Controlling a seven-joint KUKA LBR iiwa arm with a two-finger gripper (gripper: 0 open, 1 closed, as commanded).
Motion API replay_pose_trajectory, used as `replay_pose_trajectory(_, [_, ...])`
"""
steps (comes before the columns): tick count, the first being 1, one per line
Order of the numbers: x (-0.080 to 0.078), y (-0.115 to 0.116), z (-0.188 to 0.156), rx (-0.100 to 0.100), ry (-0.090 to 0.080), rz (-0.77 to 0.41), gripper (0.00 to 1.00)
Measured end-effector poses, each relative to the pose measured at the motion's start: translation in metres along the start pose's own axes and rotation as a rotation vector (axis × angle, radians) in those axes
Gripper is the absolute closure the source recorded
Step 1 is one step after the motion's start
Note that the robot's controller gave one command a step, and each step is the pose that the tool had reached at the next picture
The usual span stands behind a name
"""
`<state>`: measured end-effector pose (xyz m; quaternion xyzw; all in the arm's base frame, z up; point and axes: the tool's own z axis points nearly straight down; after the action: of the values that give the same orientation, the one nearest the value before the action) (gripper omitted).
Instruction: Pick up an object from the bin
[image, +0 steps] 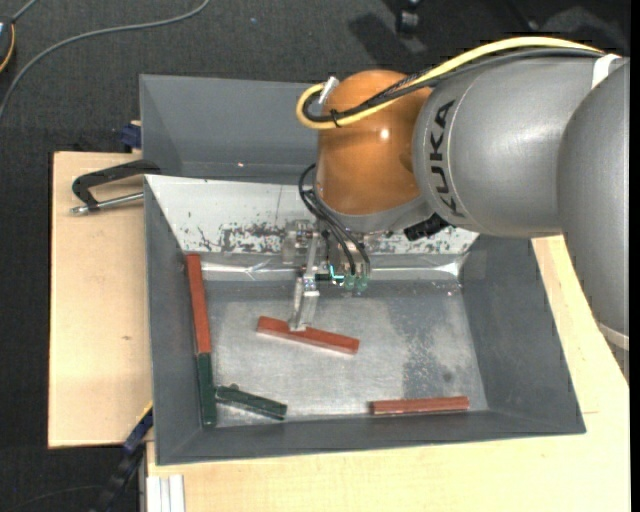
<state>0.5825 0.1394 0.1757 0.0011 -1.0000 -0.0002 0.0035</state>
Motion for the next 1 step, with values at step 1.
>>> replay_pose_trajectory(1, [0.0298,-0.0503,0.1096,0.002,0.001,0.035,0.0])
